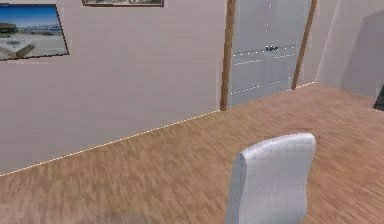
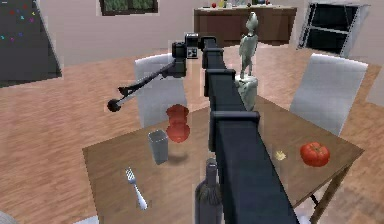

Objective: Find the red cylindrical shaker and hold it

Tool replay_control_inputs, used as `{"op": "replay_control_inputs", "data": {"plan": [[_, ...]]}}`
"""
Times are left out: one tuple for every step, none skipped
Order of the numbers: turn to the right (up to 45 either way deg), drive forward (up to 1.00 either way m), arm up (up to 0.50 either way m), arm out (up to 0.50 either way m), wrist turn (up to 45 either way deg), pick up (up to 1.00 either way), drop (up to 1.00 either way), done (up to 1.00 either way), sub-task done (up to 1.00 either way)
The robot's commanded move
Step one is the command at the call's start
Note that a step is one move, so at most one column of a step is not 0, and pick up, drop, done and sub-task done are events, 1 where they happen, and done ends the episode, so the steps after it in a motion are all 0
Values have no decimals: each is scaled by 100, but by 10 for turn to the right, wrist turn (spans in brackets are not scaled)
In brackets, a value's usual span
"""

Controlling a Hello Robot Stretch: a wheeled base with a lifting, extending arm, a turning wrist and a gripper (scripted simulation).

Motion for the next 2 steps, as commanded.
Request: {"op": "replay_control_inputs", "data": {"plan": [[0, 0, 0, 0, 450, 0, 0, 0, 0], [0, 0, 0, 0, 330, 0, 0, 0, 0]]}}
